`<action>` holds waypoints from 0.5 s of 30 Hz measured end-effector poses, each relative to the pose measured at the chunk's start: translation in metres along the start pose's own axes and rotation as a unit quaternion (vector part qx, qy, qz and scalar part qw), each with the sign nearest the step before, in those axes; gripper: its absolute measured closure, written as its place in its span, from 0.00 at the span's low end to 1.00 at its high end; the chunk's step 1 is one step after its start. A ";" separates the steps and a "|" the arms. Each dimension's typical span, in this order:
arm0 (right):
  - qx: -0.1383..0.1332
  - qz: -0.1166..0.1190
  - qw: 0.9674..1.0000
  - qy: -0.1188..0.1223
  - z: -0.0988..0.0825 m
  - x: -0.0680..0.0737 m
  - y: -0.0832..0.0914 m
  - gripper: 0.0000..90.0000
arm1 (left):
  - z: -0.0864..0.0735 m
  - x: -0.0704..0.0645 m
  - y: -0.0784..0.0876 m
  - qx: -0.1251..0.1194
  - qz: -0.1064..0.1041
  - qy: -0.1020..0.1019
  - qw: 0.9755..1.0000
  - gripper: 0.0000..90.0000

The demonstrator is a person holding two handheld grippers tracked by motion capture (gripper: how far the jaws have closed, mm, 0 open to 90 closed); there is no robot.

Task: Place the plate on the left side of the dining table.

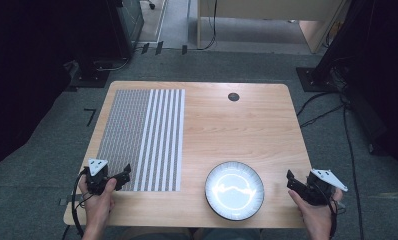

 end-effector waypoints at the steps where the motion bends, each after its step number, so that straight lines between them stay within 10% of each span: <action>1: -0.001 0.002 1.000 -0.001 0.000 0.001 0.001 0.25 | 0.000 -0.003 0.000 0.001 -0.007 0.003 1.000 0.16; 15: -0.008 0.026 1.000 0.004 0.001 0.022 0.009 0.29 | 0.010 -0.062 0.001 0.003 -0.063 -0.015 0.998 0.16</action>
Point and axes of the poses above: each handheld gripper's, and its own axes: y roughly backward along the jaws, z roughly out of its top, x roughly to its left, the point moved 3 cm from there along -y, roughly forward along the jaws, and after that the axes turned 6 degrees about z, right-handed, at the moved point
